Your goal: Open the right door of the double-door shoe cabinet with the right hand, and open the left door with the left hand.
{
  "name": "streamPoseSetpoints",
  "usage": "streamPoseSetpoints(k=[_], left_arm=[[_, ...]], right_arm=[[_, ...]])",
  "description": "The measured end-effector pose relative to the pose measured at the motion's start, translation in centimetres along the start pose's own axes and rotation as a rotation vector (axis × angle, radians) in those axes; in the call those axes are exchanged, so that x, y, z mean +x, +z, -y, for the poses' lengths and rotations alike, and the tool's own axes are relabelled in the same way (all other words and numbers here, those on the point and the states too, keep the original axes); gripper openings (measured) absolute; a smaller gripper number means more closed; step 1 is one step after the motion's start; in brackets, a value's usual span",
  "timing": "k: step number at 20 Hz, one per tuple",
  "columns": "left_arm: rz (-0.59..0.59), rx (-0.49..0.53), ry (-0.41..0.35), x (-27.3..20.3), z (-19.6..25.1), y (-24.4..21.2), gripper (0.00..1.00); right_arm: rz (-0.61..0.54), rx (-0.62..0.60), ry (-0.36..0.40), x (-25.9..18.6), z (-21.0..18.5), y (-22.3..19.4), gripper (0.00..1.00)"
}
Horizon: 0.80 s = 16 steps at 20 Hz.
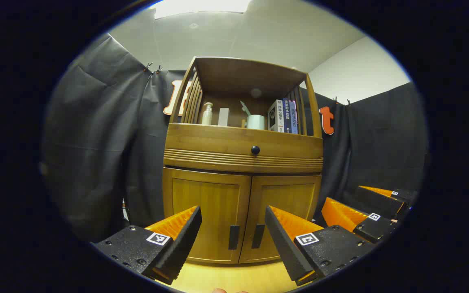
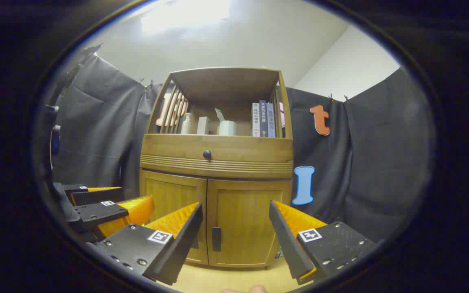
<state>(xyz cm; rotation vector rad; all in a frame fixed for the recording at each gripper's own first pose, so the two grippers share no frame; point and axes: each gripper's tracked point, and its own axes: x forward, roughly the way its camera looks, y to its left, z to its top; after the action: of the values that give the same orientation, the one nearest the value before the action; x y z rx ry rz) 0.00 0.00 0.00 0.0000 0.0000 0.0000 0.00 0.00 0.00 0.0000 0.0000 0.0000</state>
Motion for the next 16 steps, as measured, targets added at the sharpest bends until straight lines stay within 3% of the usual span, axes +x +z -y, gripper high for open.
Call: streamPoseSetpoints(k=[1, 2, 4, 8, 9, 15, 16], left_arm=[[0.004, 0.005, -0.008, 0.0, 0.4, 0.1, 0.96], [0.008, 0.011, -0.012, 0.0, 0.7, 0.2, 0.92], [0.003, 0.018, -0.029, 0.2, 1.7, 0.2, 0.96], [-0.002, 0.008, -0.051, 0.2, 3.2, 0.1, 0.92], [-0.007, 0.01, -0.055, 0.2, 3.4, -0.1, 0.96], [-0.004, 0.044, -0.008, 0.3, 2.8, 0.2, 0.96], [-0.001, 0.047, 0.002, 0.4, 2.5, 0.3, 0.92]], right_arm=[[0.003, -0.003, -0.01, -0.1, 0.4, 0.1, 0.98], [0.012, -0.007, -0.019, -0.6, 1.6, 0.1, 0.97], [0.027, -0.009, -0.034, -1.2, 2.3, 0.6, 0.98], [0.04, 0.008, -0.049, -1.3, 3.2, 0.9, 0.96], [0.038, 0.009, -0.05, -1.3, 3.4, 0.9, 0.96], [0.045, 0.008, -0.033, -1.0, 3.6, 1.2, 0.97], [0.047, 0.007, -0.029, -0.9, 3.6, 1.0, 0.97]])
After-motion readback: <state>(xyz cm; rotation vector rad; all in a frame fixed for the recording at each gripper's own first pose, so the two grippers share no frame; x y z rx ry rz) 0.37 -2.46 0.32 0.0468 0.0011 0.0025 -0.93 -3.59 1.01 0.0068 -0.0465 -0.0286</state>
